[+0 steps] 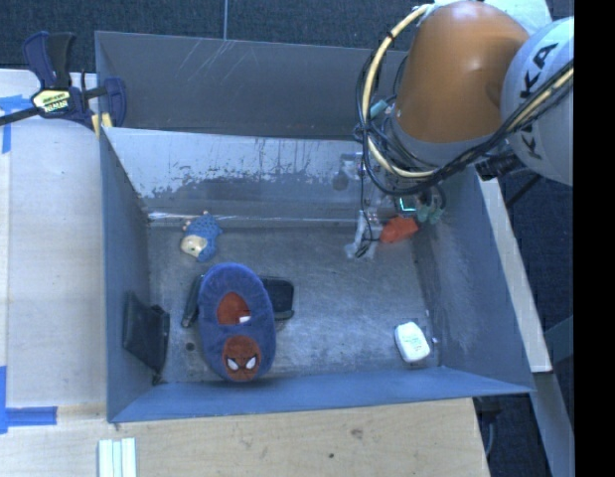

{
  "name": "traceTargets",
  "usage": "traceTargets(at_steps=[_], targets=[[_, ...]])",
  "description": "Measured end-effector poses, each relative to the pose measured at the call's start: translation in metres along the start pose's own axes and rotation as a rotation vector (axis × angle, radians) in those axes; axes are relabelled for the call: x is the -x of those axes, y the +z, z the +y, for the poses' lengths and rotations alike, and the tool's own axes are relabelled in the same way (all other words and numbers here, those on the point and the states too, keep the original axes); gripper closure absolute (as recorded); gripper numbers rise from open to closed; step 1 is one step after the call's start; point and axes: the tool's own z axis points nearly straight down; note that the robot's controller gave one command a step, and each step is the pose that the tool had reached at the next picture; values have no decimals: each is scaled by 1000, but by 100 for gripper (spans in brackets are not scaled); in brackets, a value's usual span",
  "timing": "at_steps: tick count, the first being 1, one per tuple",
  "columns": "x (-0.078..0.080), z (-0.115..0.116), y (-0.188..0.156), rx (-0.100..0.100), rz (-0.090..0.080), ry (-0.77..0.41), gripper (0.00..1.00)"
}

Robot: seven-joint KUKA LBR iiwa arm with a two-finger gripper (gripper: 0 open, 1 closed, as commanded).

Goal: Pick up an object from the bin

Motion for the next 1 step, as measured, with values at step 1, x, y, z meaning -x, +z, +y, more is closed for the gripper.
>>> traceTargets(at_steps=[1], targets=[[-16, -92, 60, -4, -1, -50, 0]])
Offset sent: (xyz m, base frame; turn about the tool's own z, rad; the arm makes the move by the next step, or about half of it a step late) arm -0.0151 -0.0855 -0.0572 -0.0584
